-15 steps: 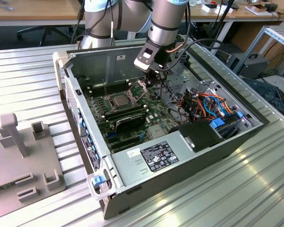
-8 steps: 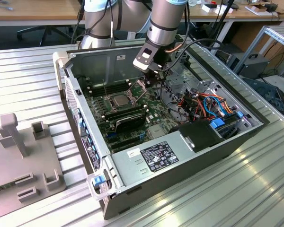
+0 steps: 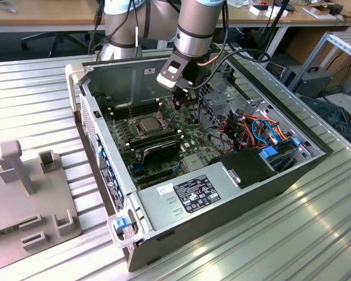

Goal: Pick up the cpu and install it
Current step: 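Close the cpu cover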

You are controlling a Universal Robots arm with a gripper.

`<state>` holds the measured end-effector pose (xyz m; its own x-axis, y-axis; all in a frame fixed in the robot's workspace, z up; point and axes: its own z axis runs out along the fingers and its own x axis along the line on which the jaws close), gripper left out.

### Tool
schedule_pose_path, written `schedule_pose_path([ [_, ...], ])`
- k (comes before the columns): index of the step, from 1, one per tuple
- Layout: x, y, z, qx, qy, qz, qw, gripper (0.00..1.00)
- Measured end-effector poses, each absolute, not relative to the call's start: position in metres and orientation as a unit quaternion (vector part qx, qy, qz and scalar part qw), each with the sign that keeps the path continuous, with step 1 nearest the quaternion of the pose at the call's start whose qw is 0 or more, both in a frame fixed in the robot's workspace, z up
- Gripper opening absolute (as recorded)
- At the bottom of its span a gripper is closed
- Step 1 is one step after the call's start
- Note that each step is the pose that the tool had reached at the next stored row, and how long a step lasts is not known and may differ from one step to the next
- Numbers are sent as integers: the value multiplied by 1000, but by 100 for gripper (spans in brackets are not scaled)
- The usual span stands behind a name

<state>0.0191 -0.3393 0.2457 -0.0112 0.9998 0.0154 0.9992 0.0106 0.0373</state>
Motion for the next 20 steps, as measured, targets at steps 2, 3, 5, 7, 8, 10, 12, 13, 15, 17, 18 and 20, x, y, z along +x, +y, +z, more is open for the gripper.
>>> schedule_pose_path([
  [2,12,-339,246,703,711,19,8,11],
  [3,9,-339,246,703,711,19,8,11],
  [5,4,-339,246,703,711,19,8,11],
  [7,-1,-339,246,703,711,19,8,11],
  [8,-4,-339,246,703,711,19,8,11],
  [10,-8,-339,246,703,711,19,8,11],
  [12,-11,-339,246,703,711,19,8,11],
  [13,-12,-339,246,703,711,19,8,11],
  [15,-12,-339,246,703,711,19,8,11],
  [17,-12,-339,246,703,711,19,8,11],
  [18,-12,-339,246,703,711,19,8,11],
  [20,-13,-339,245,703,711,19,8,11],
])
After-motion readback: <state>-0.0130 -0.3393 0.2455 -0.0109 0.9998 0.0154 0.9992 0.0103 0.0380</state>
